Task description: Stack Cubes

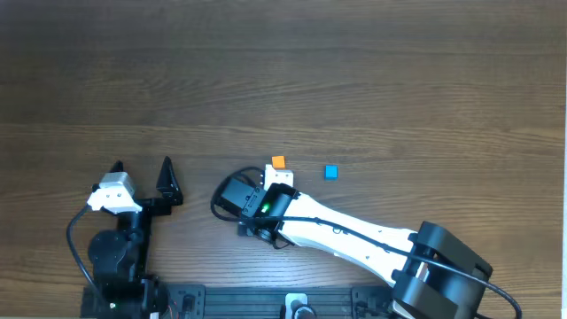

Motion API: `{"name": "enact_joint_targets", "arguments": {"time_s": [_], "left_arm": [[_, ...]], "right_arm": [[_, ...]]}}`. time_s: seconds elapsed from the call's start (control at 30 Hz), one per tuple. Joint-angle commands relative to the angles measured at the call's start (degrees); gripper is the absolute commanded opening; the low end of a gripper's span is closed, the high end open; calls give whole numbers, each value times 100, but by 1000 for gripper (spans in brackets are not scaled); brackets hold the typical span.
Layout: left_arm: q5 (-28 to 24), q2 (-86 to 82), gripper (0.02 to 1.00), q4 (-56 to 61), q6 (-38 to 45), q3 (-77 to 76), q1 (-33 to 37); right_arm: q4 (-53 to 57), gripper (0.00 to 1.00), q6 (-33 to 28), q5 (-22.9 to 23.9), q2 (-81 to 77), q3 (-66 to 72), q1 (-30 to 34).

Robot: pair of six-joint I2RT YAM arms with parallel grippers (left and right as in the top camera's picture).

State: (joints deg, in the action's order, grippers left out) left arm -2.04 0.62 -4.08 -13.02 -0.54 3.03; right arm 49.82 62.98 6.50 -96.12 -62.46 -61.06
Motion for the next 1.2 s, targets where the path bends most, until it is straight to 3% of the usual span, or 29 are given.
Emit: {"name": "enact_joint_targets", "arguments": {"time_s": [0.03,0.8,1.2], "left_arm": [[-72,-28,1000,-24,61,20,31],[-72,-28,1000,-24,61,20,31],[-72,-28,998,-24,61,20,31]], "right_arm": [[-251,993,-72,149,-66,313,125],[-981,956,-603,44,-216,850,133],[-1008,759,-603,44,-254,852,61]]}}
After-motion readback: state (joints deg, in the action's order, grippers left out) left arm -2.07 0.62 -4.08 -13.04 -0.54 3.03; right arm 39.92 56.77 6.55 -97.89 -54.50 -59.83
